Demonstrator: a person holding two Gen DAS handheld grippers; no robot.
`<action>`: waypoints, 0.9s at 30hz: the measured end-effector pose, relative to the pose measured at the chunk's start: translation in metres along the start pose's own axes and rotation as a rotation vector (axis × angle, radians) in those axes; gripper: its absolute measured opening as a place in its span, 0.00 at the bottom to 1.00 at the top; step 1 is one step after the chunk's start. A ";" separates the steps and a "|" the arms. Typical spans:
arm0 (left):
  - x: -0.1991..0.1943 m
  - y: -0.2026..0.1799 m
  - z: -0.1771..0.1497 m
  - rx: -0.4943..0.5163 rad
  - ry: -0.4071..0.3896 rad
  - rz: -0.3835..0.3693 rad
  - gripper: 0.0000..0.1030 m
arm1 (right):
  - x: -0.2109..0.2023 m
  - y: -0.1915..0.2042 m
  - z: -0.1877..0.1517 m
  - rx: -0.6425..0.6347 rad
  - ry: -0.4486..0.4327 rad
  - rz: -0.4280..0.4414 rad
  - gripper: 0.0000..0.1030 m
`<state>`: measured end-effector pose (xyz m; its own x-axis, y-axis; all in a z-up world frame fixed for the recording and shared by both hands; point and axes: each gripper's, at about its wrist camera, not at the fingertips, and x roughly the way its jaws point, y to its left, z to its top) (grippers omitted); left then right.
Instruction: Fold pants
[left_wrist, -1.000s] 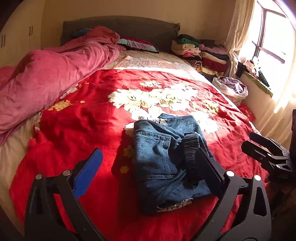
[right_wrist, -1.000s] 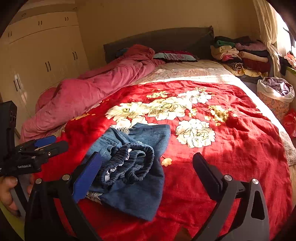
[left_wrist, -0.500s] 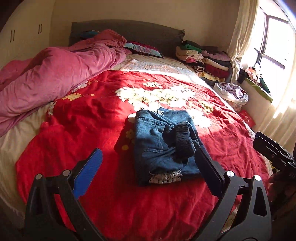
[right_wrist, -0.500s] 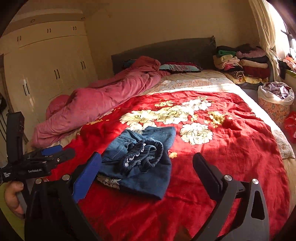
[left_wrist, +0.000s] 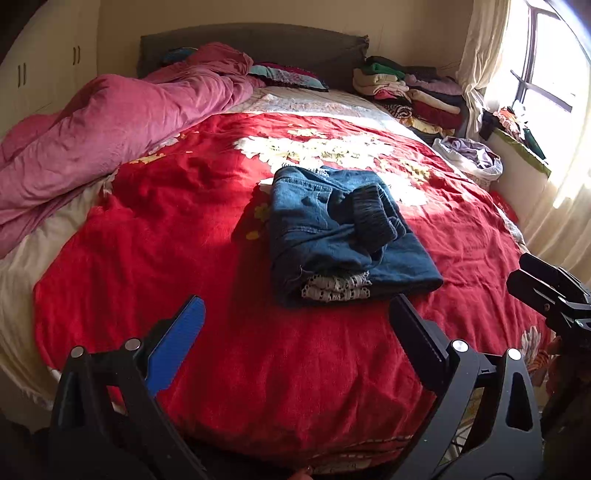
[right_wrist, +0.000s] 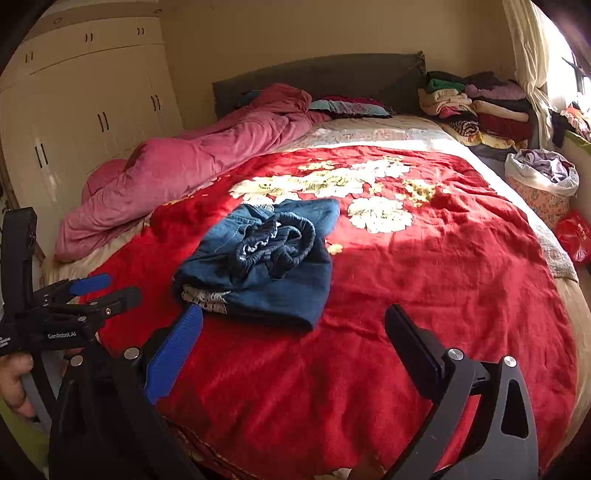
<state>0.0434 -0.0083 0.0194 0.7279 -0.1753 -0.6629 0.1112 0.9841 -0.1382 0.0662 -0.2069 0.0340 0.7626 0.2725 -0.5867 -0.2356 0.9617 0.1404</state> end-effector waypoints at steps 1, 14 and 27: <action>0.002 0.000 -0.002 -0.002 0.008 -0.003 0.91 | 0.002 0.000 -0.001 0.001 0.004 -0.004 0.96; 0.006 0.004 -0.009 -0.009 0.033 0.001 0.91 | 0.008 0.002 -0.008 -0.012 0.023 -0.021 0.96; 0.005 0.002 -0.010 -0.001 0.034 0.002 0.91 | 0.009 0.002 -0.009 -0.028 0.020 -0.038 0.96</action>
<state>0.0400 -0.0078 0.0083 0.7045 -0.1739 -0.6880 0.1087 0.9845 -0.1376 0.0674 -0.2028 0.0213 0.7591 0.2349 -0.6071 -0.2240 0.9699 0.0952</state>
